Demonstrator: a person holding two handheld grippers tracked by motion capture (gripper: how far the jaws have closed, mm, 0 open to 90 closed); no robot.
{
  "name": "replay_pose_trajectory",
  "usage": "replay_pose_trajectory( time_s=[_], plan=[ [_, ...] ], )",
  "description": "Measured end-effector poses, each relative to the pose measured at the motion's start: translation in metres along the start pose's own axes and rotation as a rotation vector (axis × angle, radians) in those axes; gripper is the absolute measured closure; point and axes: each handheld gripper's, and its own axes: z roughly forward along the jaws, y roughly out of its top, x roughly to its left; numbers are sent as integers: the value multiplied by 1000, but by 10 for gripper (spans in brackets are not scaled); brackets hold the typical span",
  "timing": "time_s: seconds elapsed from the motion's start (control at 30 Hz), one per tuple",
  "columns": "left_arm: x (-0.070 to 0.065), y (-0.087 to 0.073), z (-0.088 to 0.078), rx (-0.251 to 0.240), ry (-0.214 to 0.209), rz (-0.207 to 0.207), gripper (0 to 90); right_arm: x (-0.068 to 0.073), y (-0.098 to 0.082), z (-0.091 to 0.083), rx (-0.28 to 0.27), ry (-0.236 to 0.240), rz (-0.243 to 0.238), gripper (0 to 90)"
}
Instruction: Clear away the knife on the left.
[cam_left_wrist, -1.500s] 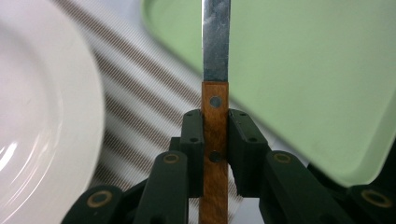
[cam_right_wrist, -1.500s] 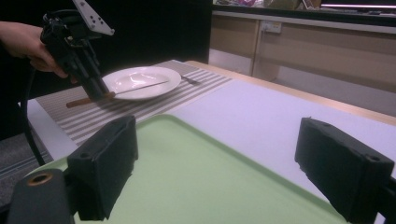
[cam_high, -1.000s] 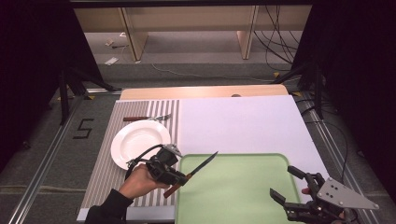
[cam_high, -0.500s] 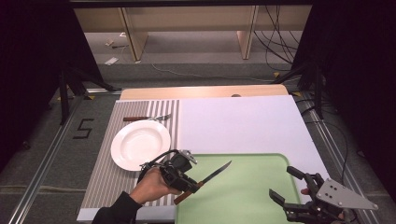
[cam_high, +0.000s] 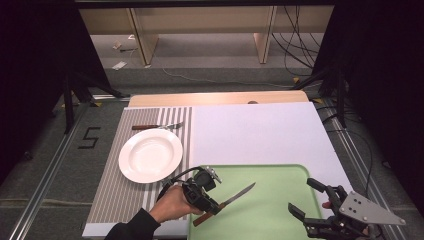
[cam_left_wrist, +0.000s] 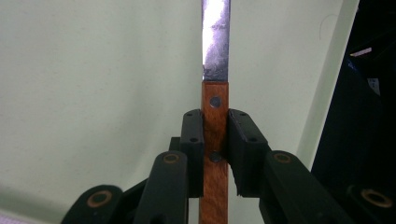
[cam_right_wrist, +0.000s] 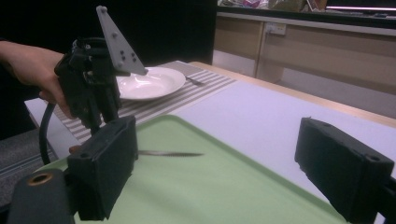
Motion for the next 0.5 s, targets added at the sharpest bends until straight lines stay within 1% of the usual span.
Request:
replay_pose_trajectory(
  time_s=[0.03, 0.17, 0.2, 0.27, 0.43, 0.47, 0.5],
  plan=[
    [0, 0, 2, 8, 0, 4, 769, 0, 0, 0, 0, 0, 0, 143],
    [-2, 2, 13, 49, -9, -14, 769, 0, 0, 0, -2, 1, 0, 143],
    [-2, 2, 13, 49, -9, -14, 769, 0, 0, 0, -2, 1, 0, 143],
    [-3, 3, 17, 66, 2, -12, 769, 0, 0, 0, -2, 2, -1, 143],
    [-2, 2, 26, 92, 7, -18, 768, 1, 0, 0, -4, 3, -2, 143],
    [-2, 2, 28, 101, 10, -15, 768, 1, 0, 0, -4, 3, -2, 143],
    [0, 2, 31, 101, 17, 3, 766, 1, 0, 0, -5, 4, -4, 143]
  ],
)
